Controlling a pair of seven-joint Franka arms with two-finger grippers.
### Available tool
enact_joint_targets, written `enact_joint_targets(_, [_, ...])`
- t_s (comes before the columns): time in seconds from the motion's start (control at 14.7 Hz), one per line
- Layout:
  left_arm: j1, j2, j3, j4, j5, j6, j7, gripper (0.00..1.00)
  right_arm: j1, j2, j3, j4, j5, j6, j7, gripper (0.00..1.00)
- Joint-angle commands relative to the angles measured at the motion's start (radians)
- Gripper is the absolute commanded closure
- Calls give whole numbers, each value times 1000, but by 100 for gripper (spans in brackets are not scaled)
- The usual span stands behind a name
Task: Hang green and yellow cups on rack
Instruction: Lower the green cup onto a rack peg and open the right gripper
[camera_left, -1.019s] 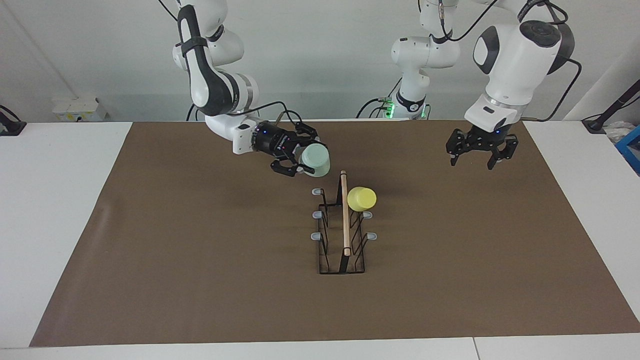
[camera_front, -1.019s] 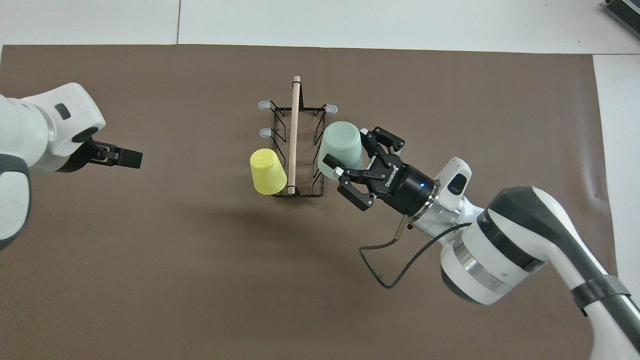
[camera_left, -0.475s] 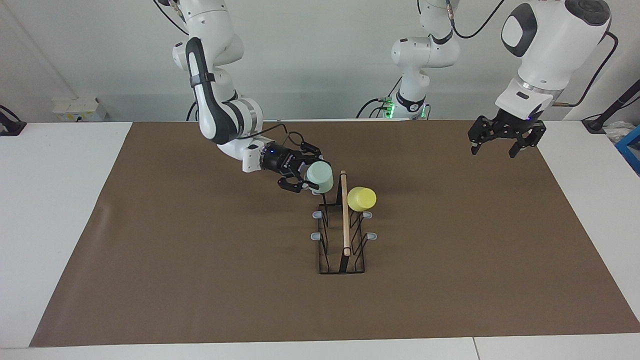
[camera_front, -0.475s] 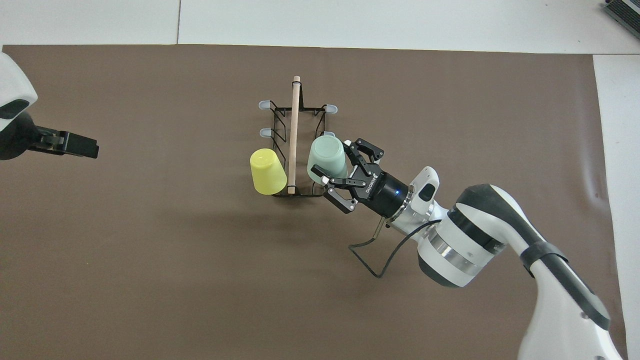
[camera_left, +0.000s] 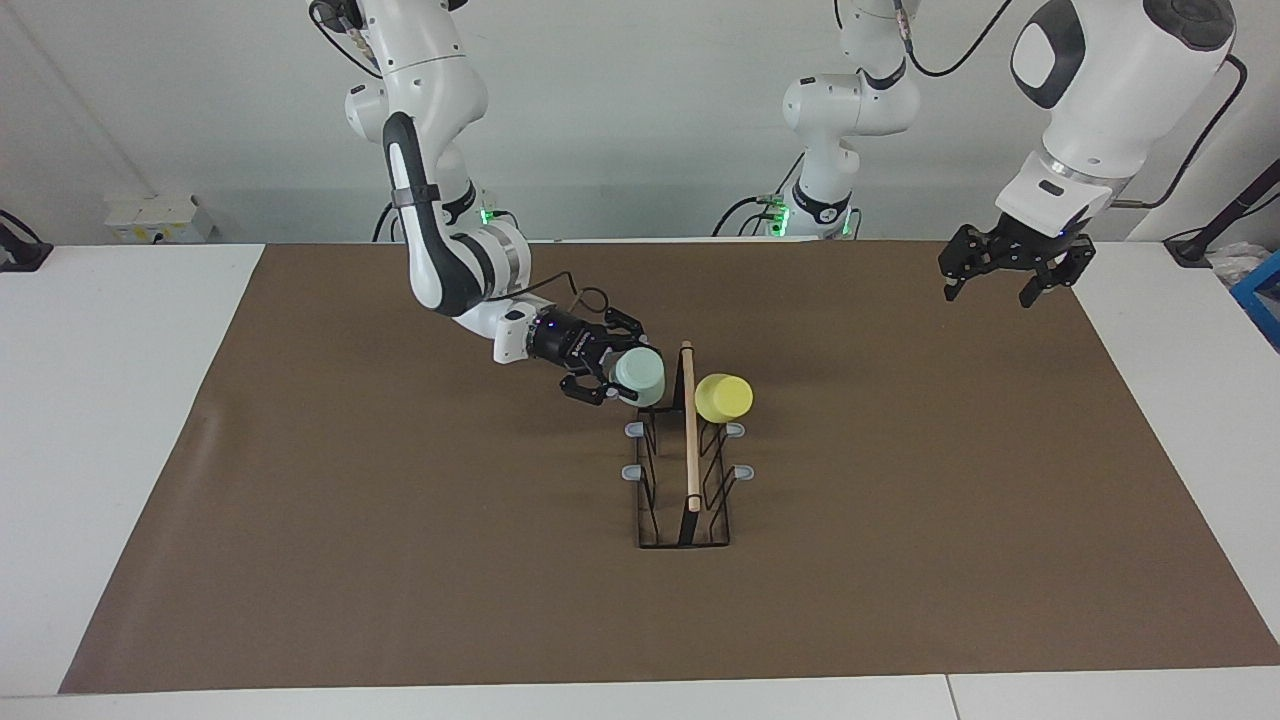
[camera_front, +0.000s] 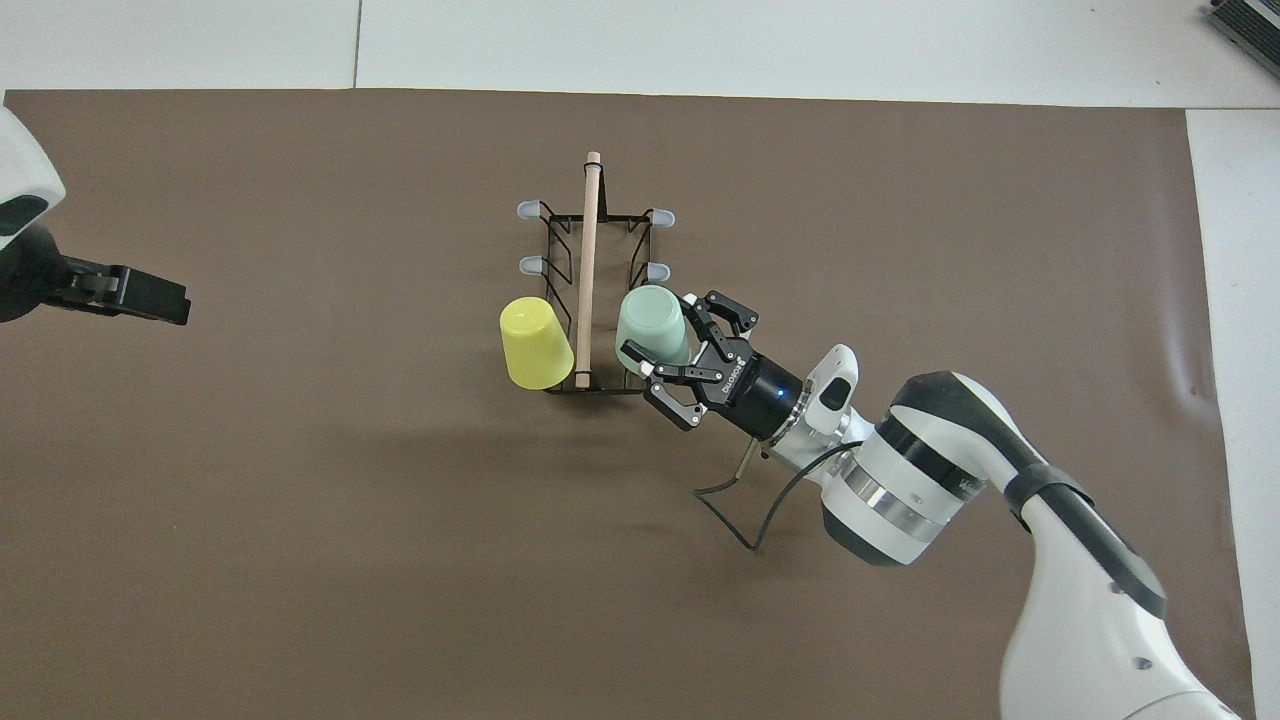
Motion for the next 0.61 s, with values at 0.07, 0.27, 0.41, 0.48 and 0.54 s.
enact_joint_targets(0.07, [6,14,-2,25,-2,-29,6,0,35,32,5,-37,92,-48,-61,91])
enact_joint_targets(0.27, [8,-3,-6,-12,-2,-12,-5,0,35,30,5,-45,92,-42,-61,44])
enact_joint_targets(0.41, [8,-3,-6,-15,-4,-11,-5,0,33,30,5,-43,92,-37,-58,2])
enact_joint_targets(0.48, [8,-3,-6,-15,-2,-11,-3,0,33,30,3,-43,92,-34,-56,0])
enact_joint_targets(0.54, [9,-3,-6,-15,-4,-12,-5,0,30,30,3,-43,90,-23,-53,0])
